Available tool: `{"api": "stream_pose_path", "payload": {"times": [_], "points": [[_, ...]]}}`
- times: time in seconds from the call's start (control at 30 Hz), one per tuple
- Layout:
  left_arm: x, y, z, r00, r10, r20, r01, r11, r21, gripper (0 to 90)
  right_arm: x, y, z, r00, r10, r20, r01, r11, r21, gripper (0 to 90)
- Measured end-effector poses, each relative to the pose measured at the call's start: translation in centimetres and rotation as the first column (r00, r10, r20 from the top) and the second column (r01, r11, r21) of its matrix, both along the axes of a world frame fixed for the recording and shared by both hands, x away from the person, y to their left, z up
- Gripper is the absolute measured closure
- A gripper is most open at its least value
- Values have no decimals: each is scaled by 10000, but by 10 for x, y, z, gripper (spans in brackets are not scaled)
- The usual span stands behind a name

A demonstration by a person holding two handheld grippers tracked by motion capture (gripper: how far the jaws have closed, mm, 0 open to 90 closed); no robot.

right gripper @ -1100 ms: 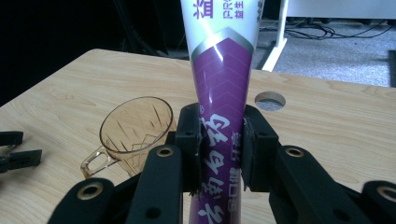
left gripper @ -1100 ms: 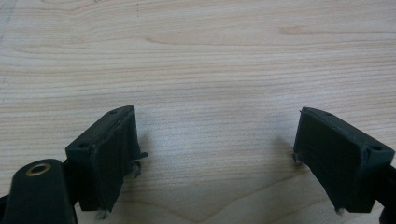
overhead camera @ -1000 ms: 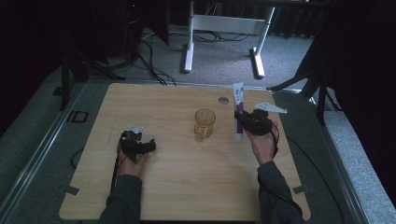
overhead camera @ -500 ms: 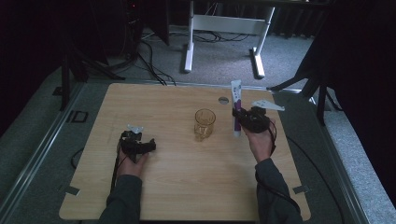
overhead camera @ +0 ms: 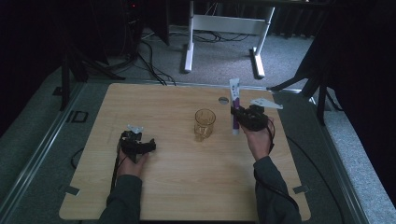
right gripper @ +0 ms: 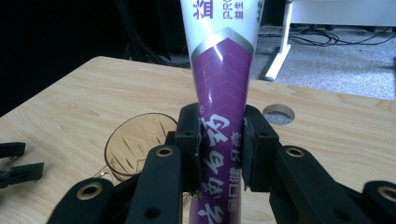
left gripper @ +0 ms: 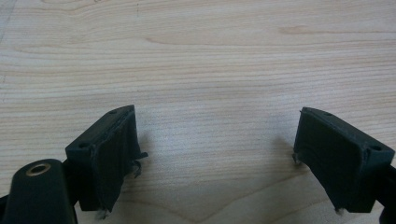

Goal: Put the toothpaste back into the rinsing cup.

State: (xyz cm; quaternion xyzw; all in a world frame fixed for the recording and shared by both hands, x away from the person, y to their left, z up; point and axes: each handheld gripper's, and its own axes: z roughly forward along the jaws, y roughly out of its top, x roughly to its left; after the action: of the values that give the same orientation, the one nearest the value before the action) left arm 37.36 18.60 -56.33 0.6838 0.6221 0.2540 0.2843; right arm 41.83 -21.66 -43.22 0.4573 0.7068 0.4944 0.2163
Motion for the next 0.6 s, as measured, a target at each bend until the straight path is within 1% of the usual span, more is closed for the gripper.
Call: {"api": "stream_pose_path", "payload": {"times": [0.33, 0.6], "points": [[0, 0, 0, 10000, -3, 1, 3, 10000, -2, 138, 4, 9, -3, 10000, 80, 16, -80, 9999, -129, 720], [0, 0, 0, 10000, -5, -1, 5, 10000, -1, 138, 5, 13, -2, 9999, 93, 93, -92, 9999, -80, 719]]}}
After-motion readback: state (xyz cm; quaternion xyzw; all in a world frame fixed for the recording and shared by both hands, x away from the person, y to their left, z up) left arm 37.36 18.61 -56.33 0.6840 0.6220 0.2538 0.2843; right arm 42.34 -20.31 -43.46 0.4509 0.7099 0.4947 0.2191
